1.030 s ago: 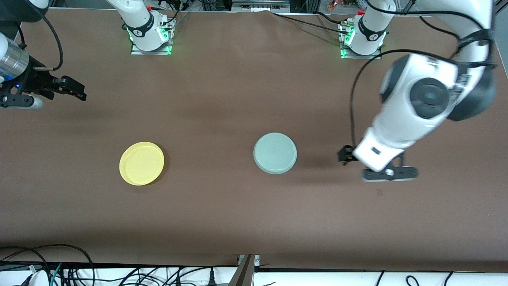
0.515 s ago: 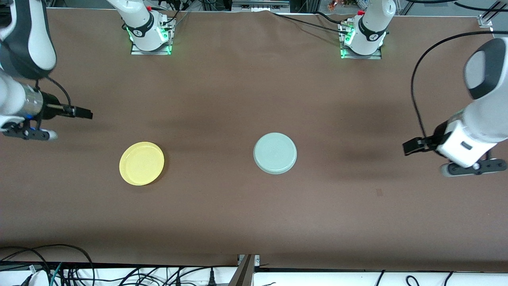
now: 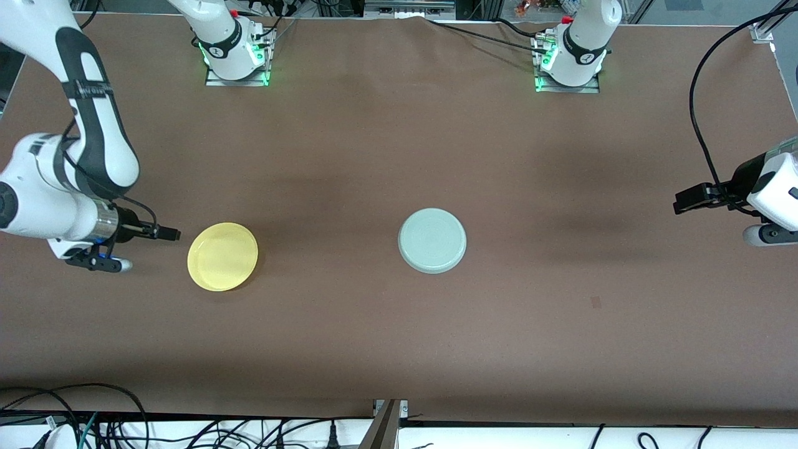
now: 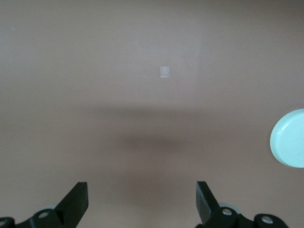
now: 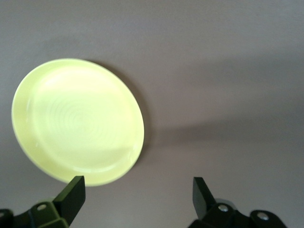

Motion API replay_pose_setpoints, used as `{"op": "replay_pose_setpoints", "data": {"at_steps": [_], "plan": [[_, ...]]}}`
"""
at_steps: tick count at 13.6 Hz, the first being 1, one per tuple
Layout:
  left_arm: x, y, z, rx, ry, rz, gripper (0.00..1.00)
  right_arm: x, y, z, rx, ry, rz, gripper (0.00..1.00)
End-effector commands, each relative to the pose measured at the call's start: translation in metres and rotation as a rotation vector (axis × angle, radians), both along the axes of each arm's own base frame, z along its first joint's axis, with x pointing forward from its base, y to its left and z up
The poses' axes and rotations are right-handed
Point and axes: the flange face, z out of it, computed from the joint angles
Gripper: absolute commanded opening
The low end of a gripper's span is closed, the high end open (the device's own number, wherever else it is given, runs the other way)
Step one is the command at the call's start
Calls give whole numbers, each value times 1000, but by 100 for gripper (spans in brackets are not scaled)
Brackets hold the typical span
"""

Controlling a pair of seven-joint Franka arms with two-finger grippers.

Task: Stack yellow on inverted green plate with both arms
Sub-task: 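Grasp the yellow plate's rim with the right gripper, then carry the yellow plate with the right gripper over the green plate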

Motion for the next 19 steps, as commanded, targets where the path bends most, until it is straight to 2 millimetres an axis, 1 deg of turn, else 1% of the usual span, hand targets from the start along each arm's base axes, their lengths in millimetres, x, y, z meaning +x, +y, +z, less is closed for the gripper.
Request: {"op": "replay_pose_setpoints", "data": {"at_steps": [1,2,4,5,6,7,8,9,10,11,12,13,15,16,17,18,19], "plan": [[-14,1,6,-31,0,-20,100,6,-2,-28,20,-10,-18,100],[-14,1,5,-31,2,-19,100,8,-2,-42,18,-28,-19,100],[-14,5,7,-28,-4,-16,100,11,1,-61,15,-55,-21,99],[-15,7,10,-26,-10,-12,100,12,4,-64,18,-63,-21,90],[-15,3,16,-25,-19,-15,100,14,8,-70,28,-72,-30,84],[-16,0,16,-23,-19,-20,100,13,10,-81,42,-71,-46,83],[-19,-2,16,-25,-13,-23,100,14,10,-87,48,-83,-54,65],[-22,-3,16,-26,-9,-24,100,10,11,-89,51,-77,-40,39],[-26,-4,16,-26,-6,-27,100,10,11,-89,50,-75,-37,31],[-29,-4,13,-26,2,-26,100,10,10,-90,51,-75,-32,4],[-28,-5,12,-26,4,-27,100,9,11,-90,55,-75,-6,0],[-26,-6,10,-27,7,-29,100,8,10,-92,58,-73,9,0],[-21,-5,4,-29,14,-27,100,10,11,-83,58,-79,13,0],[-21,-4,4,-26,13,-27,100,8,13,-80,65,-63,13,0],[-20,-5,5,-24,11,-29,100,11,24,-67,79,-61,19,0],[-19,-5,8,-22,4,-26,100,13,31,-46,104,-68,-8,0],[-19,-5,8,-22,4,-26,100,15,49,-18,138,-79,-37,0]]}}
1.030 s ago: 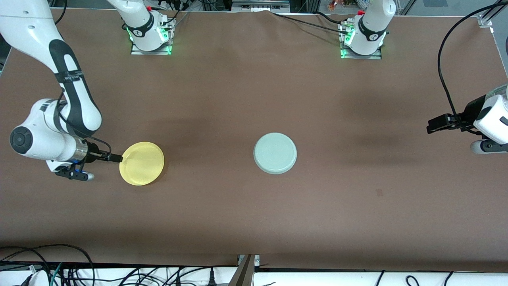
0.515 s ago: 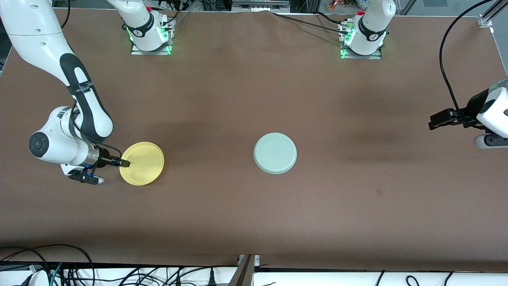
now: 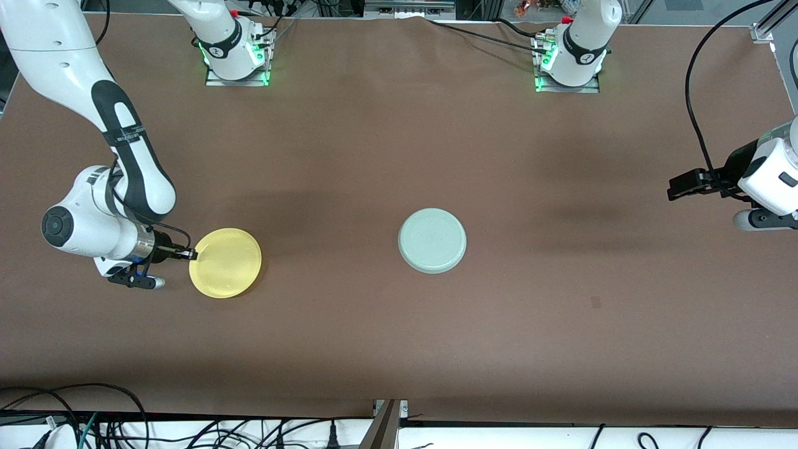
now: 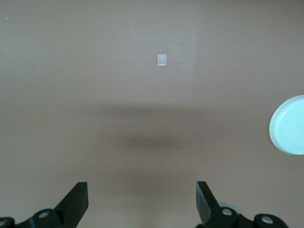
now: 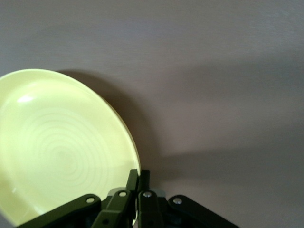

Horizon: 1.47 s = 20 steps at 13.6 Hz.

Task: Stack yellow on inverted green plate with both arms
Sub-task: 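Carry the yellow plate with the right gripper over the green plate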

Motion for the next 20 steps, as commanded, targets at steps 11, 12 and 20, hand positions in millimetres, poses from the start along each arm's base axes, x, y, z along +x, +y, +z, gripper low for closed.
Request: {"op": "replay_pose_setpoints", "data": {"at_steps": [11,12,20], "plan": [[2,-1,3,-31,-9,-12,100,-57,370,103,212,4,-328,0],[1,-1,2,-31,-7,-12,100,-64,390,92,230,-13,-334,0],[2,1,3,-33,-9,-9,100,-114,480,24,292,-63,-322,0]]}}
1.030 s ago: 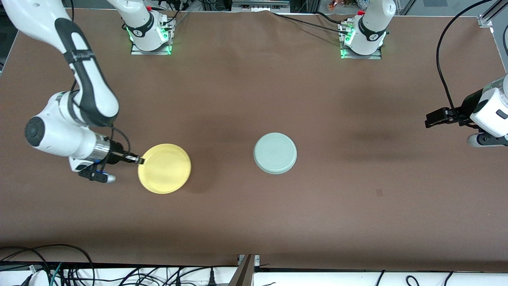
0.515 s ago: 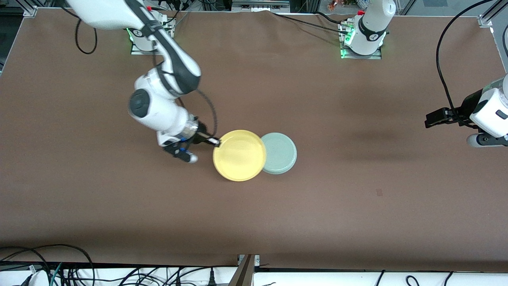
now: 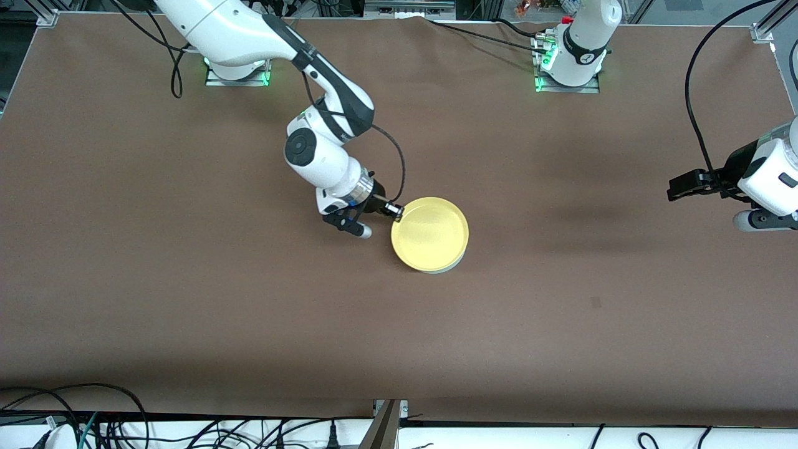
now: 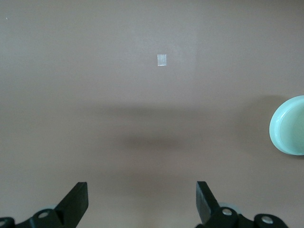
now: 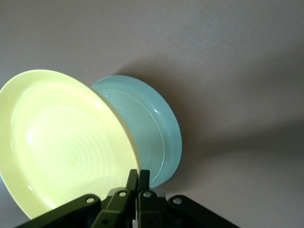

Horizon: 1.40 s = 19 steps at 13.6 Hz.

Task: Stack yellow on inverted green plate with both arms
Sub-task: 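Carry the yellow plate with the right gripper over the green plate, then lower the yellow plate onto the inverted green plate, open the right gripper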

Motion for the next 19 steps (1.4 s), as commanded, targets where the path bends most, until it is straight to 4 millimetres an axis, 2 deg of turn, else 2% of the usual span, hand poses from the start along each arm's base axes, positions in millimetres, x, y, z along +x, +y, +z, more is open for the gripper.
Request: {"op": "replay_pose_setpoints", "data": {"at_steps": [1,3,5,10,11,12,13,16,17,19], "plan": [[1,1,3,-33,-9,-8,100,-2,9,-16,-15,-20,15,0],[1,2,2,-33,-8,-7,100,0,3,-31,-54,-35,37,0],[2,2,1,-33,-6,-7,100,-6,11,-32,-59,-42,58,0],[2,4,1,-33,-6,-4,100,-6,15,-34,-47,-48,49,0],[2,4,1,-33,-6,-4,100,-6,15,-35,-45,-45,43,34],[2,4,1,-33,-6,-4,100,-5,14,-34,-44,-42,33,78],[2,4,1,-33,-6,-4,100,-5,15,-32,-42,-43,28,100],[2,5,1,-33,-5,-2,100,2,11,-23,-41,-65,32,100],[2,5,1,-33,-5,-2,100,8,6,-11,-42,-79,21,100],[2,5,1,-33,-5,-2,100,21,-13,26,-83,-91,18,100]]}}
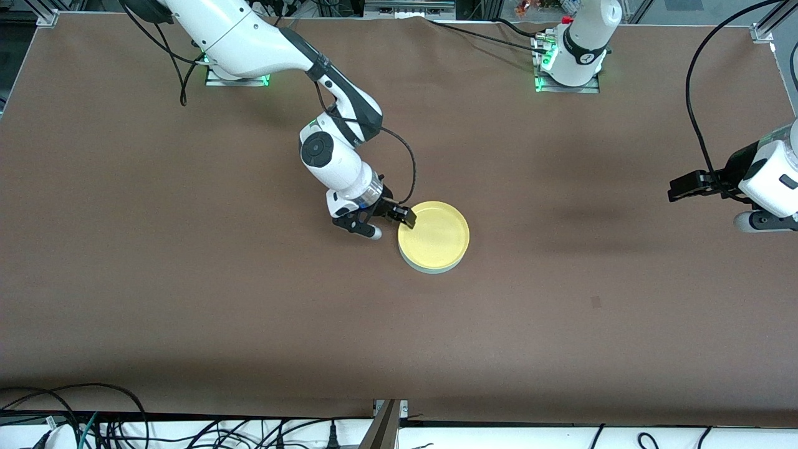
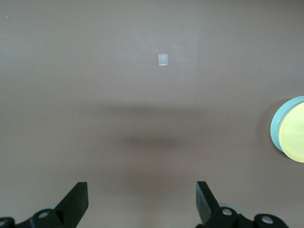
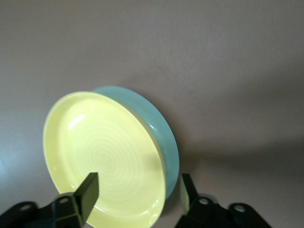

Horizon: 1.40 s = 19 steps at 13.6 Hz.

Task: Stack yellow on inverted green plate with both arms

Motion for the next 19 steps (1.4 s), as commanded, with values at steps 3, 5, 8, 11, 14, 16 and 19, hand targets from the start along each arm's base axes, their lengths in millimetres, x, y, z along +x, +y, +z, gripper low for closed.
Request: {"op": "replay_pose_setpoints", "data": {"at_steps": [3,5,8,11,14,16,19], "plan": [[1,1,3,-33,-9,-8,100,29,-61,92,-155,-6,54,100],[1,0,3,-33,-9,-9,100,41,-106,122,-242,21,117,100],[1,0,3,-33,-9,-9,100,62,-207,167,-357,53,291,100],[1,0,3,-35,-9,-9,100,86,-307,215,-411,62,447,100],[1,0,3,-56,-9,-3,100,86,-351,275,-420,149,461,100],[1,0,3,-58,-9,-3,100,76,-371,300,-419,202,439,100],[1,0,3,-57,-9,-1,100,59,-385,345,-407,136,421,100]]}}
